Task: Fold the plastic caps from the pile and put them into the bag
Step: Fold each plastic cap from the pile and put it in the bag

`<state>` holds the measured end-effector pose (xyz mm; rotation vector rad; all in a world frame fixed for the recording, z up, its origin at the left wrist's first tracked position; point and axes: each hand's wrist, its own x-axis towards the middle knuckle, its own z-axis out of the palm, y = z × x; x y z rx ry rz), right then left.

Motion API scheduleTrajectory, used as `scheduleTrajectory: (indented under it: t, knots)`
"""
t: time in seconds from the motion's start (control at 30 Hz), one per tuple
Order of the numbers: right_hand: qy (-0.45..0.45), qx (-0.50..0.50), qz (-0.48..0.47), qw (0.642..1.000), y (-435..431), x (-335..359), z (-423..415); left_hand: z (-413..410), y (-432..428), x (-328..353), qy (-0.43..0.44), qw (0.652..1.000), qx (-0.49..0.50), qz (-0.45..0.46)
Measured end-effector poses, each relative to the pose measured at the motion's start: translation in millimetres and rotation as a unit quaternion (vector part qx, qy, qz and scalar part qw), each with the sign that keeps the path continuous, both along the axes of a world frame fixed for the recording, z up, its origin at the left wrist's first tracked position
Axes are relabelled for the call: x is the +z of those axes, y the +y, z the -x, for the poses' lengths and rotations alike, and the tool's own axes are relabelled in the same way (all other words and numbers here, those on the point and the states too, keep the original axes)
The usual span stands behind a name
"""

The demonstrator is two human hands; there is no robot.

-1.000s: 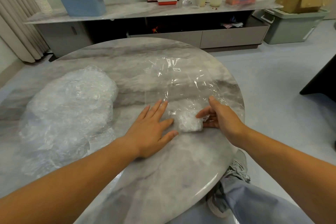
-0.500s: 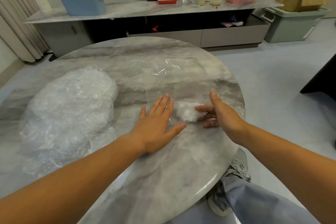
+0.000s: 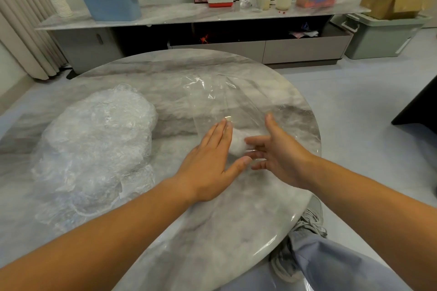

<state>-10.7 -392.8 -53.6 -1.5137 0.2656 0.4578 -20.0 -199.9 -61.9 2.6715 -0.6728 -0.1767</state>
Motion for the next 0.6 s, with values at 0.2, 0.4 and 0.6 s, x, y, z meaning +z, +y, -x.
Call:
scheduleTrajectory:
  t: [0.2,0.4,0.6]
  knots:
    - [0.059,-0.128,-0.208,0.968,-4.8,7.0,-10.1,4.4,4.7,-3.9,0.015,1.0,0.0,-0.022]
    - [0.056,-0.202,-0.304,0.929,-1.4,9.1,-22.0,9.2,5.7,-10.9,0.019,0.999,-0.017,-0.033]
    - [0.06,-0.254,-0.357,0.897,10.3,8.3,-43.6,10.8,0.2,-14.6,0.01,1.0,-0.001,-0.028]
